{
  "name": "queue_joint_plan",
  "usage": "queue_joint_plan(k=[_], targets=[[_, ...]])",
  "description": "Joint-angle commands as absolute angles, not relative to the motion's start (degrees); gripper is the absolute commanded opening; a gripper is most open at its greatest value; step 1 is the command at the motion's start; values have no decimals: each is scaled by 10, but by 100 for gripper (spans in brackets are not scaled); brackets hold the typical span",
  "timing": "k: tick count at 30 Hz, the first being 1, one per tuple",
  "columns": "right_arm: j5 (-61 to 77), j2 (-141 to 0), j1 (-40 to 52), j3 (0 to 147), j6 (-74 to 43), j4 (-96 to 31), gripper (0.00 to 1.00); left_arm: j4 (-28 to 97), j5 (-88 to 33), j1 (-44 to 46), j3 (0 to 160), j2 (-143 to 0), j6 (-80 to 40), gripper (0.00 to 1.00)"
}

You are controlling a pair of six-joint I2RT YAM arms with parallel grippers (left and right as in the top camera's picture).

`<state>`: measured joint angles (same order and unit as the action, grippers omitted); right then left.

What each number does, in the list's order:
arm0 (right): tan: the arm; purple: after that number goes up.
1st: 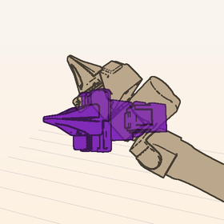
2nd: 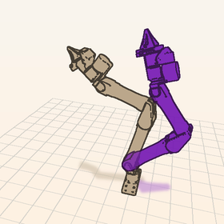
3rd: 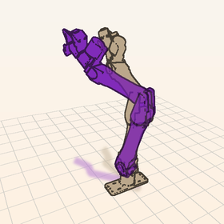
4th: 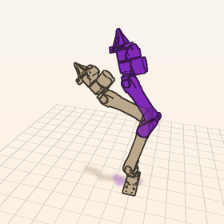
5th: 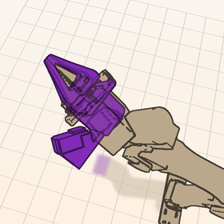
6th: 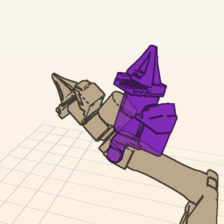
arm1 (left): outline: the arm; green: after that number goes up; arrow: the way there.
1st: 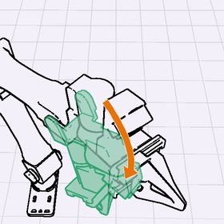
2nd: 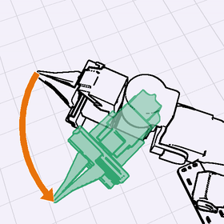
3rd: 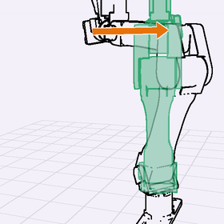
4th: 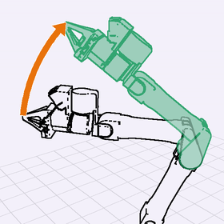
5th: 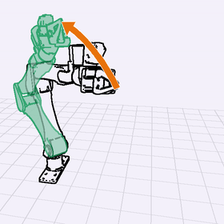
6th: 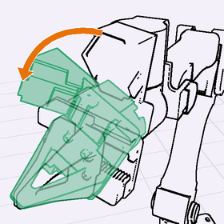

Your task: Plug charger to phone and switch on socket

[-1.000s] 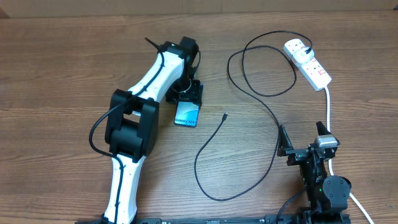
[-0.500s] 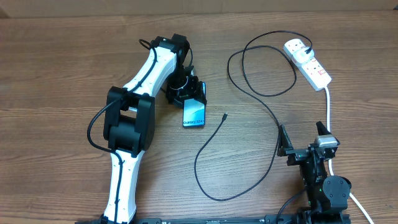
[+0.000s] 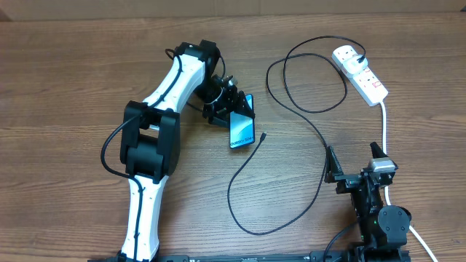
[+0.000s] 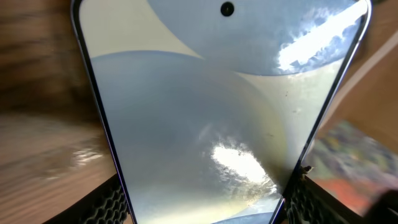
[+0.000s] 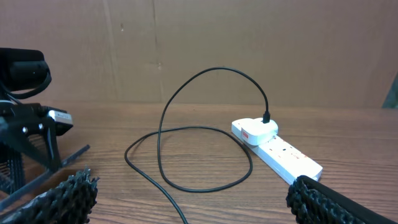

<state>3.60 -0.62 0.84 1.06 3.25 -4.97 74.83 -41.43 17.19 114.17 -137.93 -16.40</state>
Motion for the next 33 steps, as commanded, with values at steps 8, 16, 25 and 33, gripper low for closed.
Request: queue_joint_plan(k=[8,16,25,33], targets=[[31,-3,12,5,34,-46,100,750,-729,135,1159,-1385,-168,61],[37,-3,12,5,26,-21,100,750,-824,121,1159,-1385,-168,61],[338,-3,15,8,-374,101,100,750,-843,119,1159,-1385,-168,61],[286,-79,14,211,-281,-82,100,750,-905,119,1159,-1385,-173,59]])
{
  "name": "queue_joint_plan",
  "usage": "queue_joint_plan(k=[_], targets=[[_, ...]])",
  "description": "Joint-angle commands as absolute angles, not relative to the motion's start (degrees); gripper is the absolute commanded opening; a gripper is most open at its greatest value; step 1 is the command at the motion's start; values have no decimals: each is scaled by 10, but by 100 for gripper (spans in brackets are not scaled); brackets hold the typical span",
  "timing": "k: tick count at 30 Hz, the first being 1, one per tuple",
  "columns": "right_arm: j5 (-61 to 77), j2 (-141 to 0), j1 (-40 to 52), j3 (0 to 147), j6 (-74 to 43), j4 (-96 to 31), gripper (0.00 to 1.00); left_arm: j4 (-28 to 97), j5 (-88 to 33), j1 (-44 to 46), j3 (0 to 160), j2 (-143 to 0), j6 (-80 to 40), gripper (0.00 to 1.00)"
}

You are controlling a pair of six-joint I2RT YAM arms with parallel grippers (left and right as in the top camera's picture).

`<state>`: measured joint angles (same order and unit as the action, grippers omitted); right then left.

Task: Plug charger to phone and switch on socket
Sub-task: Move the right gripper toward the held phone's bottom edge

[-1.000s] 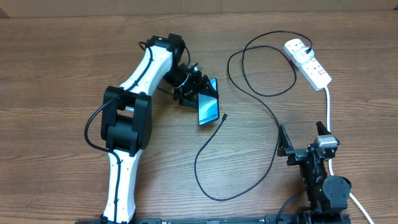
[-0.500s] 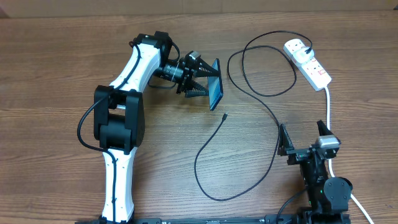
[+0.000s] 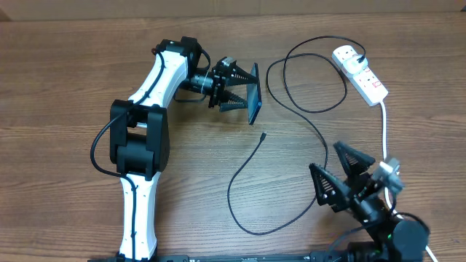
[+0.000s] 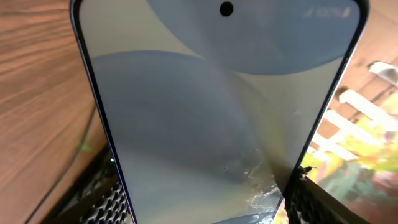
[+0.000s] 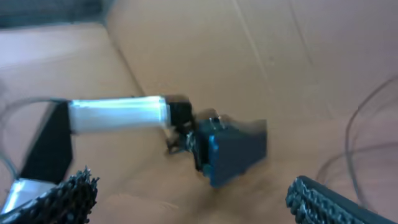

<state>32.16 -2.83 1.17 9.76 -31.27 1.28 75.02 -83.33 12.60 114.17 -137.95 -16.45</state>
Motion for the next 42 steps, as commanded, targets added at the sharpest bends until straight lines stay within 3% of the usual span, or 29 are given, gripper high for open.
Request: queue_joint_plan(k=[1,4,7,13,16,19,22,26,34,35,37,39,42], targets=[[259,-104,14,251,-265,-149,100,750,-905,119,1159,-1385,-178,59],[218,-216,15,369,-216,-316,99,750,-905,119,1159,-1385,-181,60],[289,-335,20,469,-187,-399,100,750,-905,119,1159,-1385,-185,60],[562,-490,39,532,-206,-283,99,750,-905,119,1159,-1385,-193,60],[450,-550,93,561,-196,-327,99,750,-905,119,1159,-1385,-193,60],[235,-612,193,611,-200,-402,100,750,-905,119,1159,-1385,-193,60],[2,-686,309,689,-274,-476,100,750,-905,119,1159,-1385,-194,60],[-194,-770,414,768,-372,-529,100,750,-905,119,1159,-1385,-194,60],[-294,-856,452,774,-487,-503,100,750,-906,119,1159,-1385,-209,61],[-298,-864,451,774,-486,-494,98,751,-906,119,1159,-1385,-211,60],[-318,-876,451,774,-486,-478,79,752,-906,119,1159,-1385,-215,60],[-337,-881,451,774,-481,-464,71,752,-906,119,1159,-1385,-219,61],[-360,-883,451,774,-478,-447,67,752,-906,119,1159,-1385,-219,61]])
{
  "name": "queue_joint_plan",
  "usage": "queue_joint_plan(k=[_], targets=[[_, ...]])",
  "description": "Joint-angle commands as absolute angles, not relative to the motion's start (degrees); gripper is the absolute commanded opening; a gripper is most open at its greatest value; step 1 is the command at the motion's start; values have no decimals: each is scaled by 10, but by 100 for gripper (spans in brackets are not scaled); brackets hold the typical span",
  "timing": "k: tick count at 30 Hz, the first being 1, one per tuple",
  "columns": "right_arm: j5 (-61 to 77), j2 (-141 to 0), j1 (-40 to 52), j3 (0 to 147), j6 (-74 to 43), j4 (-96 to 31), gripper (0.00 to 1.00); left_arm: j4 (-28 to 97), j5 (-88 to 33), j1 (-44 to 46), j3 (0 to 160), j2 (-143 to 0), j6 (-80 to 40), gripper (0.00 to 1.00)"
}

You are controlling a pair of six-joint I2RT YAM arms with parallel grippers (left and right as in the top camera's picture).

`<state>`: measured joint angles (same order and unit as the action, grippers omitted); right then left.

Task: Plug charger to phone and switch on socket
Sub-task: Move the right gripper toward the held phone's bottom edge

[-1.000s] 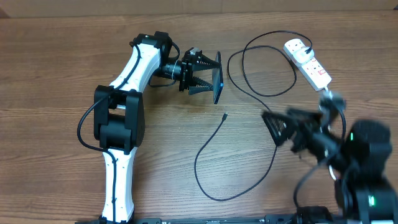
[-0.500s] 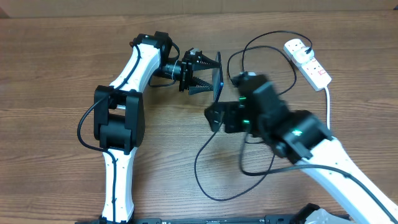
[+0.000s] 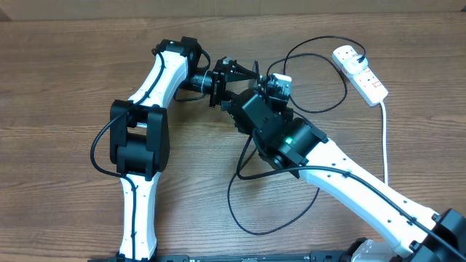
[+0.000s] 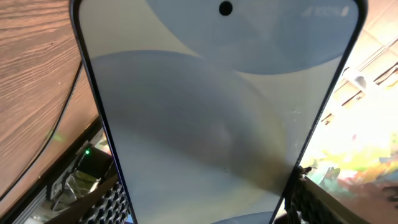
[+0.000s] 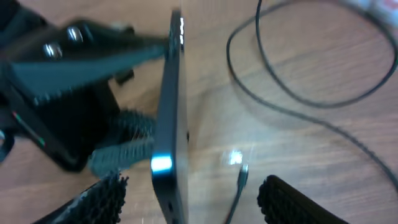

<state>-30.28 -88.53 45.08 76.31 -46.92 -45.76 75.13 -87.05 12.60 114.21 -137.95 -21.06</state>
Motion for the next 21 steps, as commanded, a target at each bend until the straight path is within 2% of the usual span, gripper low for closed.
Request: queue_joint_plan(k=[1,9,21], targets=[[-361,-883,451,774,-477,-446,66,752,-906,119,1159,-1385,-219,60],[-348,-891,451,773,-433,-417,49,752,-906,119,1159,-1385,-234,61],[-348,-898,450,773,-432,-408,43,752,-906,119,1159,-1385,-247,62]])
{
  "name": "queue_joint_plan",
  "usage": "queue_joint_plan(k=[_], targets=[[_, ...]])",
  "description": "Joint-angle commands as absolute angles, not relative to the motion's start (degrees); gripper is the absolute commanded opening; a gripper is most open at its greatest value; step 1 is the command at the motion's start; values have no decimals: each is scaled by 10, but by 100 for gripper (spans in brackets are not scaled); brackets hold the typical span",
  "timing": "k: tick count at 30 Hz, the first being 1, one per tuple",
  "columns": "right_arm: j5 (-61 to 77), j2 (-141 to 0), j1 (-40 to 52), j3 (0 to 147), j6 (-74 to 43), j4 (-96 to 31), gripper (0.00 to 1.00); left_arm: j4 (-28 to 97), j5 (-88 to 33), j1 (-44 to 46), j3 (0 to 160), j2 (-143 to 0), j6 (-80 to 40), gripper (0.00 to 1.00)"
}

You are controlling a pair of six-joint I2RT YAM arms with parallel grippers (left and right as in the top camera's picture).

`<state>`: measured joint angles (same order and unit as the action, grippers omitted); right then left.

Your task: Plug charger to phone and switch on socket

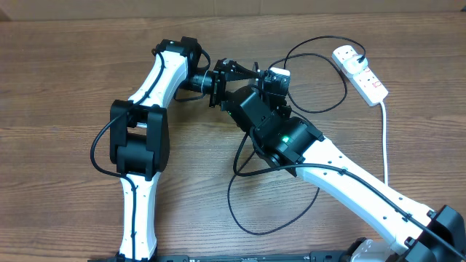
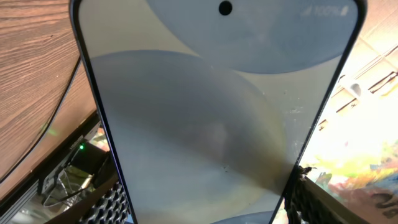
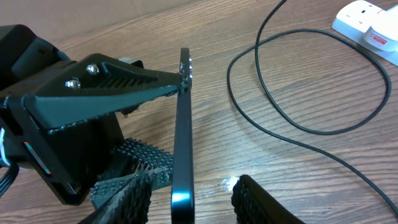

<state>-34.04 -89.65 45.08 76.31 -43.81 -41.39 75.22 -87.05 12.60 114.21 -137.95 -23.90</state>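
Observation:
The phone (image 2: 211, 112) fills the left wrist view, screen lit, with my left gripper (image 2: 208, 214) shut on its lower end. From the right wrist the phone (image 3: 183, 124) stands edge-on above the table. My right gripper (image 3: 189, 202) is open, with one finger on each side of the phone's near end and a gap on both sides. The black charger cable (image 1: 247, 218) loops over the table. Its plug tip is hidden near the right finger. The white power strip (image 1: 364, 73) lies at the back right with the charger adapter (image 1: 348, 55) in it.
The right arm (image 1: 342, 182) stretches diagonally from the front right to the table's middle, over part of the cable. The left arm (image 1: 149, 124) runs up the left side. Cable loops (image 3: 292, 124) lie between the phone and the power strip (image 3: 367, 15).
My right gripper has come closer to the phone, and its fingers stand closer together on either side of it. The cable tip that showed then is now hidden. The left gripper holds the phone as before.
At first my left gripper held the phone tilted low over the table, and the right arm sat folded at the front right. Then the phone stood on edge farther back, and the right arm had lifted. Later the right gripper was at the phone, and now it straddles it.

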Motion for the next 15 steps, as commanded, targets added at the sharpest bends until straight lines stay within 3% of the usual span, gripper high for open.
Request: queue_joint_plan(k=[1,15], targets=[[-349,-899,450,773,-432,-407,42,752,-906,119,1159,-1385,-247,61],[-344,-921,449,773,-433,-403,39,752,-906,119,1159,-1385,-249,62]])
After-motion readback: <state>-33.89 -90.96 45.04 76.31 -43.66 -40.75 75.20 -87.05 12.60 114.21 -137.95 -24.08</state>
